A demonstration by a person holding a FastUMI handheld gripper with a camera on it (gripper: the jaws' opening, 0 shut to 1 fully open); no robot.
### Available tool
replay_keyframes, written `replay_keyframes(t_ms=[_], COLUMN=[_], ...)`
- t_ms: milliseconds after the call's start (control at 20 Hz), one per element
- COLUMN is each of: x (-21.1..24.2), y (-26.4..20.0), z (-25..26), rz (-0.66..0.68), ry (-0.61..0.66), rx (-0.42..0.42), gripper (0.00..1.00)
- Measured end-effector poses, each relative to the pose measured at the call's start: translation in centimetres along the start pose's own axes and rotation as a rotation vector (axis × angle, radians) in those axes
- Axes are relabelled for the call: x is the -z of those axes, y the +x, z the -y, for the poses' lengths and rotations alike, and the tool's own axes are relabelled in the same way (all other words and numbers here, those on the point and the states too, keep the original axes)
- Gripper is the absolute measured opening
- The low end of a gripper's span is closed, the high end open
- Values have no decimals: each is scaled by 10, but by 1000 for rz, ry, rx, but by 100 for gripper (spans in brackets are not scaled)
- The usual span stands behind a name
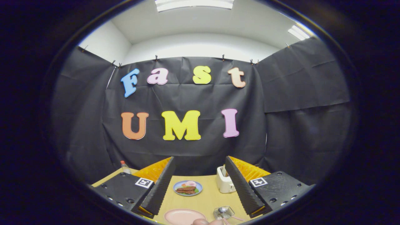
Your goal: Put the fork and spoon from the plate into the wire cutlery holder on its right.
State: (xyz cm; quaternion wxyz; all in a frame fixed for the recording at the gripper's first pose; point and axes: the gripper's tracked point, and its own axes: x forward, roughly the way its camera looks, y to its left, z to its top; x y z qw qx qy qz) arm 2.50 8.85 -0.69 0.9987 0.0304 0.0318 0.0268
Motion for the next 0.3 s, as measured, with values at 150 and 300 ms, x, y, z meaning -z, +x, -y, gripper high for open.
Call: replay_keyframes(t_ms=[150,300], x=[4,-3], y=[1,0], z=[0,0], rz=[-12,7], ry=[-1,-7], rx=[3,3], gripper=[96,96])
